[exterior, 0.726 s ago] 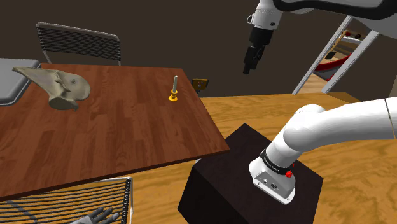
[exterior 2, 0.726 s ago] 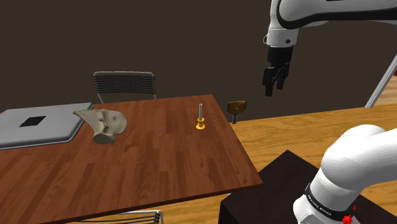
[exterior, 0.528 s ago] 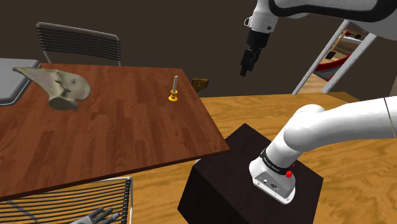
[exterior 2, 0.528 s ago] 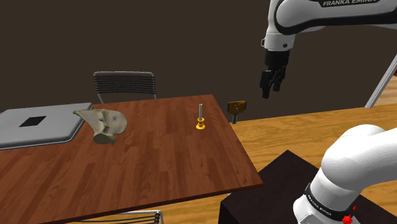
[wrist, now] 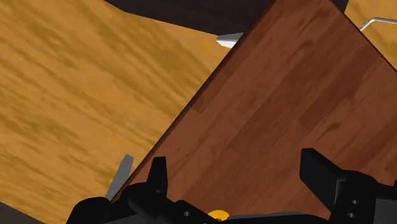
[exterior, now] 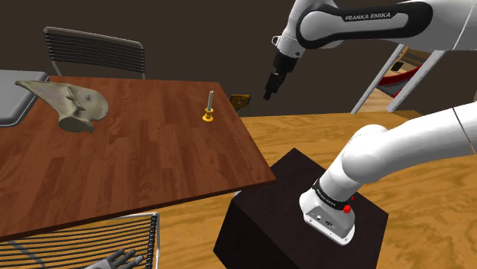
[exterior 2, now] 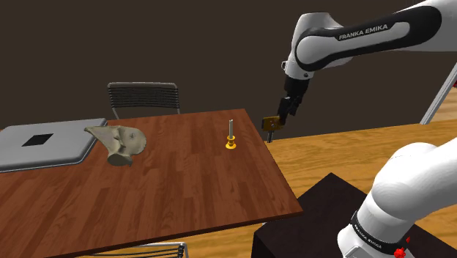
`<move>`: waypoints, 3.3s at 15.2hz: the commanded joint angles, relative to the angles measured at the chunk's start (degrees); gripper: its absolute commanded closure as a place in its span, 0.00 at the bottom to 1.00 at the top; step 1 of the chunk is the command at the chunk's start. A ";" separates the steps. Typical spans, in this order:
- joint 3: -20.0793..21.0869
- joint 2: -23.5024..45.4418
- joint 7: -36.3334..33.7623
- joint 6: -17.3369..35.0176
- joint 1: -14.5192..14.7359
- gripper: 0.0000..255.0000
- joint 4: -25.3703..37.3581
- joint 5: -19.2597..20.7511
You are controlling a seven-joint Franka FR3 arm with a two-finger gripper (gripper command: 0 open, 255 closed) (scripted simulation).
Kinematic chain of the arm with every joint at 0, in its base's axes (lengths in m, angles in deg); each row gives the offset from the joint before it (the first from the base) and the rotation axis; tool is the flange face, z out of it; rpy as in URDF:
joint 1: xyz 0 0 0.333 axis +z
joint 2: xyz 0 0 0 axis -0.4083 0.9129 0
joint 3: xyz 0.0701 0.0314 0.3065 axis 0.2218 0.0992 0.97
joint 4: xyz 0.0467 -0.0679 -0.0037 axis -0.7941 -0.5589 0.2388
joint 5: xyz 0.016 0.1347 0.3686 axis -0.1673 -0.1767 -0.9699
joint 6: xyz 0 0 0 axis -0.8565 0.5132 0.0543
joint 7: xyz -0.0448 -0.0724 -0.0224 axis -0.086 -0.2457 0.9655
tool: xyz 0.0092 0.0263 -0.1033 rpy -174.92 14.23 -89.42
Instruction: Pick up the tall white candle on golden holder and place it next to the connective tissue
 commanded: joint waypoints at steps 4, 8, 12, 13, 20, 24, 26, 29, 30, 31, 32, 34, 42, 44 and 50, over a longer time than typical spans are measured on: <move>-1.30 7.44 4.54 14.72 2.25 0.00 -1.65 -2.12; -2.37 14.93 8.92 25.58 4.80 0.00 -0.86 -5.18; -3.61 23.06 14.86 35.19 7.98 0.00 1.62 -10.25; -3.91 25.13 16.71 37.33 8.84 0.00 2.50 -11.97; -4.07 36.42 29.29 46.52 12.44 0.00 8.89 -24.70; -3.41 39.87 31.65 48.59 12.59 0.00 10.11 -27.81; -2.82 42.11 33.23 49.83 12.51 0.00 11.02 -29.86; -2.77 42.11 33.22 49.83 12.46 0.00 11.02 -29.85; -2.77 42.11 33.22 49.83 12.46 0.00 11.02 -29.85; -2.77 42.11 33.22 49.83 12.46 0.00 11.02 -29.85; -2.77 42.11 33.22 49.83 12.46 0.00 11.02 -29.85; -2.77 42.10 33.20 49.82 12.46 0.00 11.01 -29.83; -2.78 42.10 33.19 49.81 12.46 1.00 11.03 -29.81; -2.77 42.11 33.22 49.83 12.46 1.00 11.02 -29.85; -4.15 38.44 28.32 46.07 12.99 1.00 11.45 -24.34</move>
